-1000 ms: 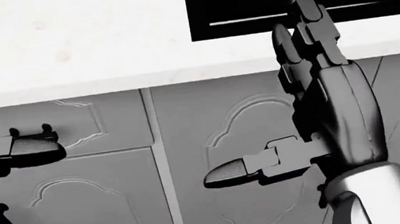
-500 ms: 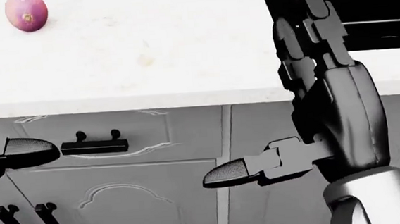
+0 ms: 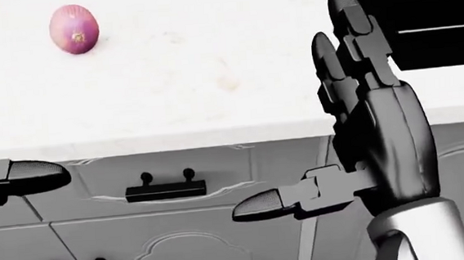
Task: Place the lemon and the onion on separate cutting boards.
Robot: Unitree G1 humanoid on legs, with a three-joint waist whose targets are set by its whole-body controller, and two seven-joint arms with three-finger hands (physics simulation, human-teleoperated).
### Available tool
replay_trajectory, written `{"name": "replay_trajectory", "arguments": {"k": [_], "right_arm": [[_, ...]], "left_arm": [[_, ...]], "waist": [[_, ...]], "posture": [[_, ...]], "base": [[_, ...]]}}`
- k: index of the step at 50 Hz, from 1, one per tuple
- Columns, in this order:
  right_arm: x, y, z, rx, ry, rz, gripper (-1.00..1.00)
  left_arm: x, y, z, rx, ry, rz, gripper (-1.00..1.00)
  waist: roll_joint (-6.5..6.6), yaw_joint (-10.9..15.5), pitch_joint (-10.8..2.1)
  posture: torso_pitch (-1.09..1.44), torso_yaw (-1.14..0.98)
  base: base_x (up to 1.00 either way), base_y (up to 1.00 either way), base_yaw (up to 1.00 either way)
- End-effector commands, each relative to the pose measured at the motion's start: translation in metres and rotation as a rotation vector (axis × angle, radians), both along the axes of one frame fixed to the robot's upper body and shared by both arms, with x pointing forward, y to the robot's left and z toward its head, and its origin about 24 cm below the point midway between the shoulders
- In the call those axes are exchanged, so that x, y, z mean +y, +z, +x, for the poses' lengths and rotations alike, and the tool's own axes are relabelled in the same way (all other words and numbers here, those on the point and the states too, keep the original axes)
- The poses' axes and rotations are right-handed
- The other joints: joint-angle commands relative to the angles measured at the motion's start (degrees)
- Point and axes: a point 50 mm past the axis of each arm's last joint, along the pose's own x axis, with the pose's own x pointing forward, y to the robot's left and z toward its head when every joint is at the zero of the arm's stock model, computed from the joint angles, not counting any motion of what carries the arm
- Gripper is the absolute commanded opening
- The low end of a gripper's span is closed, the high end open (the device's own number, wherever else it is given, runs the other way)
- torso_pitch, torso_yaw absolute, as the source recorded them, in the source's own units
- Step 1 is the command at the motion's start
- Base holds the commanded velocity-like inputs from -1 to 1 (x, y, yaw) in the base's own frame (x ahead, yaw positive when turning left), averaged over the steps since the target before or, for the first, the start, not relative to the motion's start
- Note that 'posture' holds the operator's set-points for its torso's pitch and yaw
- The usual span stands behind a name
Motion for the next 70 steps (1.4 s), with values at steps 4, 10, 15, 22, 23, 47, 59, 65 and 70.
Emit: {"name": "replay_trajectory", "arguments": {"k": [4,10,15,22,23,47,59,65,70], "right_arm": [[-0.001,0.012,-0.005,-0.084,-0.006,0.007,1.00],[0.000,0.013,-0.005,-0.086,-0.004,0.006,1.00],[-0.001,0.015,-0.005,-0.090,-0.002,0.015,1.00],[0.001,0.019,-0.005,-0.096,0.005,0.007,1.00],[0.001,0.018,-0.005,-0.094,0.005,0.007,1.00],[0.009,0.025,-0.012,-0.123,0.059,0.014,1.00],[0.007,0.025,-0.013,-0.140,0.062,0.023,1.00],[0.009,0.022,-0.012,-0.136,0.074,0.021,1.00],[0.009,0.023,-0.011,-0.137,0.052,0.015,1.00]], "left_arm": [[-0.003,0.013,-0.004,-0.084,-0.017,0.016,1.00],[-0.003,0.014,-0.004,-0.086,-0.018,0.015,1.00],[-0.003,0.015,-0.002,-0.087,-0.020,0.017,1.00],[-0.004,0.016,-0.002,-0.087,-0.021,0.016,1.00],[-0.005,0.015,-0.002,-0.087,-0.022,0.016,1.00],[0.006,0.023,-0.005,-0.109,0.003,0.008,1.00],[0.007,0.034,0.008,-0.113,0.016,0.019,1.00],[0.007,0.030,0.006,-0.112,0.011,0.019,1.00],[0.006,0.030,0.005,-0.112,0.008,0.021,1.00]], "waist": [[-4.49,0.1,0.10],[-3.84,-1.1,-2.07],[1.50,-2.2,-0.41],[1.45,-0.1,-0.41],[1.09,0.1,-0.44],[2.25,0.7,0.21],[-4.14,1.6,-0.58],[-2.04,1.4,-2.13],[-0.81,-0.7,-1.17]], "posture": [[0.00,0.00],[0.00,0.00],[0.00,0.00],[0.00,0.00],[0.00,0.00],[0.00,0.00],[0.00,0.00],[0.00,0.00],[0.00,0.00]], "base": [[0.09,0.62,0.00],[0.09,0.66,0.00],[0.05,0.35,0.00],[0.08,0.00,0.00],[0.32,0.00,0.00],[0.34,0.03,0.15],[0.00,0.01,0.00],[0.00,0.00,0.46],[0.00,0.00,0.60]]}}
